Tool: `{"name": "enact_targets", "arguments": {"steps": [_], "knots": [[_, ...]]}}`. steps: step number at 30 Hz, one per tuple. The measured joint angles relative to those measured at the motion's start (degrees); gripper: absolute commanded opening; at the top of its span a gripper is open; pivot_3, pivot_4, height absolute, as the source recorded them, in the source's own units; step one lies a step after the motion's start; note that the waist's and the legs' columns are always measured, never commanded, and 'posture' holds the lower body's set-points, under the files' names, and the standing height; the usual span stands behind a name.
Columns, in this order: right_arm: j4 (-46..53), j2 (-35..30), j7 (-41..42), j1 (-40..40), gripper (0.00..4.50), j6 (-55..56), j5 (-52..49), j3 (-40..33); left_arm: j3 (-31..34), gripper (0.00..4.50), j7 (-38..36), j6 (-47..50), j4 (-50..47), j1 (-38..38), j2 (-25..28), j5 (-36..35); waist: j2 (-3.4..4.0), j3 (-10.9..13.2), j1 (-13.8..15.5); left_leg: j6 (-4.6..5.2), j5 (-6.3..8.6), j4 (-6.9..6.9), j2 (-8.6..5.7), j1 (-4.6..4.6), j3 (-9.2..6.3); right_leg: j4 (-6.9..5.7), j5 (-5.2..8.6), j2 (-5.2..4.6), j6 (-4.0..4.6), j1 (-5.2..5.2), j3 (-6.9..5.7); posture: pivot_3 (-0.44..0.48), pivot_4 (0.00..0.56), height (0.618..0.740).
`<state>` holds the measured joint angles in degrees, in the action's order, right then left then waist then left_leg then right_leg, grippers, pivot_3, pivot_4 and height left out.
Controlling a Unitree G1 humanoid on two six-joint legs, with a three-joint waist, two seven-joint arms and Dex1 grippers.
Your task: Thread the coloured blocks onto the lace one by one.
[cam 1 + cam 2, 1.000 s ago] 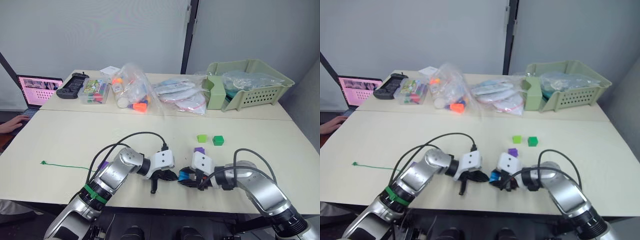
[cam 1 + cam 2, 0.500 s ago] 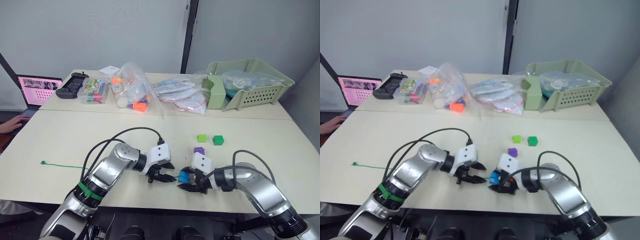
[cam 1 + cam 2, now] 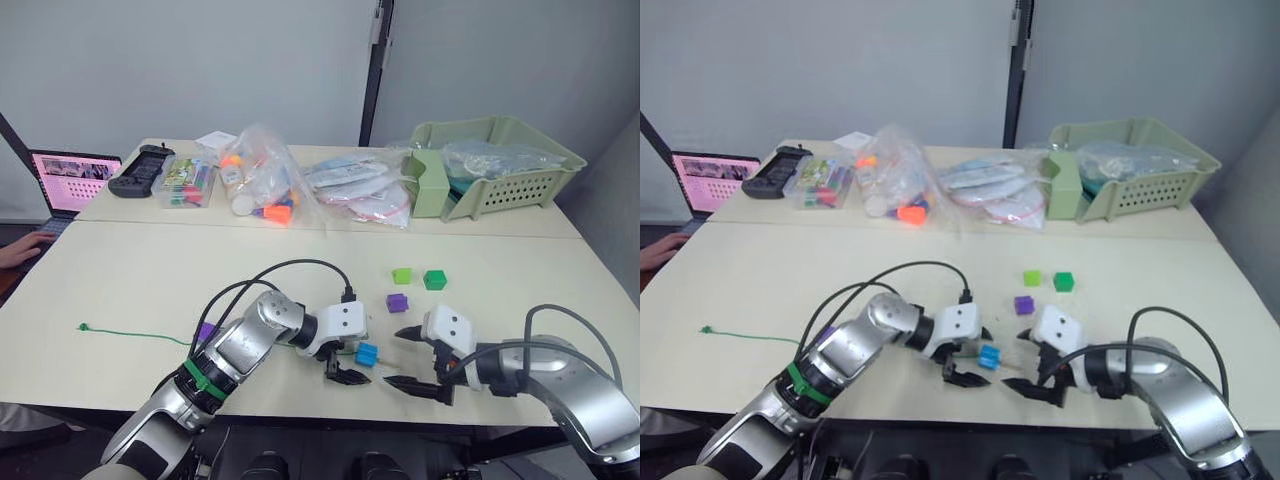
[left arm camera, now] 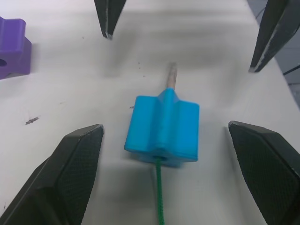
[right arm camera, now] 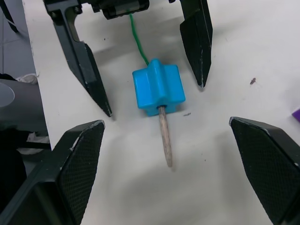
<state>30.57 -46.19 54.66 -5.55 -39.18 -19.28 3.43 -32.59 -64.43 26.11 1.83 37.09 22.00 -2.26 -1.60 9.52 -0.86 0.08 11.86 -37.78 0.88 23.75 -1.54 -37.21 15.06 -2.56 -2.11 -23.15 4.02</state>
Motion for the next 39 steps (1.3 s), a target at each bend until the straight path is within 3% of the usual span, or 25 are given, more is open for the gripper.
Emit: {"name": "enact_targets", "arguments": {"steps": [10, 16, 19, 30, 39], "knots": [[-3.0, 0.0, -1.6, -0.2, 4.50, 1.7, 2.3, 3.2, 0.0, 1.41, -1.2, -0.8, 1.4, 0.5, -1.1, 0.0, 0.00, 0.0, 0.1, 0.00, 0.00, -0.02, -0.03, 0.02, 0.01, 0.02, 0.00, -0.02, 0.00, 0.01, 0.00, 0.000, 0.150, 0.740], [-7.6, 0.7, -1.3, -1.4, 4.50, 4.9, 3.7, 5.6, 0.0, 1.40, -2.1, -0.8, 1.3, 0.5, -0.8, 0.0, 0.00, 0.0, 0.1, 0.00, 0.00, -0.02, -0.03, 0.01, 0.01, 0.02, -0.01, -0.02, 0.00, 0.01, 0.00, 0.000, 0.150, 0.740], [-10.2, 0.7, -0.4, -2.0, 3.72, 7.7, 4.7, 6.3, 0.0, 1.40, -2.4, -0.9, 1.3, 0.5, -0.5, 0.0, 0.00, 0.0, 0.1, 0.00, 0.00, -0.02, -0.03, 0.01, 0.01, 0.02, -0.01, -0.02, 0.00, 0.02, 0.00, 0.000, 0.150, 0.740], [-12.3, 0.9, 1.9, -2.5, 0.01, 11.1, 5.0, 7.0, 0.0, 1.40, -2.6, -0.9, 1.2, 0.5, -0.3, 0.0, 0.00, 0.0, 0.1, 0.00, 0.00, -0.03, -0.02, 0.00, 0.00, 0.01, -0.01, -0.02, 0.01, 0.03, 0.00, 0.000, 0.150, 0.740], [-13.9, 0.9, 3.6, -4.5, 0.00, 13.5, 5.7, 8.5, 1.6, 1.40, -2.5, 0.2, -1.4, -0.6, 2.5, -0.7, 0.01, 0.0, -0.2, 0.00, 0.00, -0.03, 0.02, -0.02, 0.02, -0.03, -0.02, 0.00, 0.02, -0.01, 0.03, 0.000, 0.150, 0.740]]}}
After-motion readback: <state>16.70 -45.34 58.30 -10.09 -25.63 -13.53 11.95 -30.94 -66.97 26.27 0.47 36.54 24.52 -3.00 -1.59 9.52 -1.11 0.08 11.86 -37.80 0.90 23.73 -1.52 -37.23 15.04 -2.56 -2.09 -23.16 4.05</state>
